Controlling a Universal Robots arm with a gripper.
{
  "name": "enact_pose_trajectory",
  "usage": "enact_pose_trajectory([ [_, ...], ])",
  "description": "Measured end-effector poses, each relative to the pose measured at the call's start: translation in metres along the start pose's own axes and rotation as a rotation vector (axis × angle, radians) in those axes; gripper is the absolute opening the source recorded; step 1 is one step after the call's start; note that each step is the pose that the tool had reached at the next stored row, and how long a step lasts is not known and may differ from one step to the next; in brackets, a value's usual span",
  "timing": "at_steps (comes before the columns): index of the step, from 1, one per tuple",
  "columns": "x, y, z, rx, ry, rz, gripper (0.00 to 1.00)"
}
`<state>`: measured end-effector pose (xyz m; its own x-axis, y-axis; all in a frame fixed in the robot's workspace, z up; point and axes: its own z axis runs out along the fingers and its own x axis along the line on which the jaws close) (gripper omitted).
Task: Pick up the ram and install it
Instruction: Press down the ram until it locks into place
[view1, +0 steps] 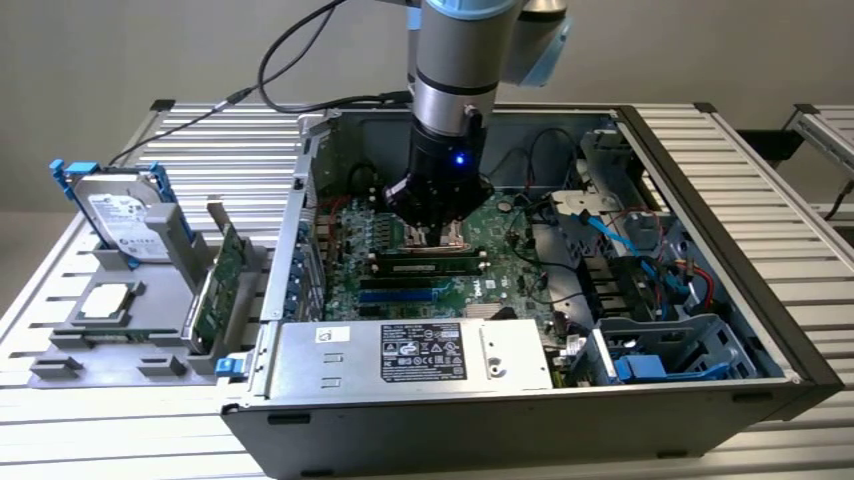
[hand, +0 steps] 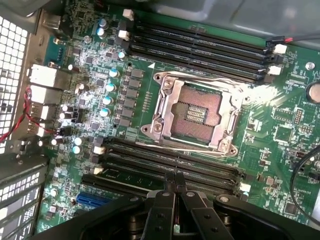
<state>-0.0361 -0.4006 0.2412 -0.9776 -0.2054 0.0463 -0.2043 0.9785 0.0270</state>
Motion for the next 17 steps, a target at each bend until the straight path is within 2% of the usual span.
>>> enact_pose_trajectory([
  [5, 0.0, 0.0, 0.0, 0.0094, -0.0018, 0.054, 0.11],
  [11, 0.0, -0.0001, -0.0001, 0.0279, 0.0009, 0.107, 0.11],
  [17, 0.0004, -0.0017, -0.0019, 0.0305, 0.0012, 0.134, 0.11],
])
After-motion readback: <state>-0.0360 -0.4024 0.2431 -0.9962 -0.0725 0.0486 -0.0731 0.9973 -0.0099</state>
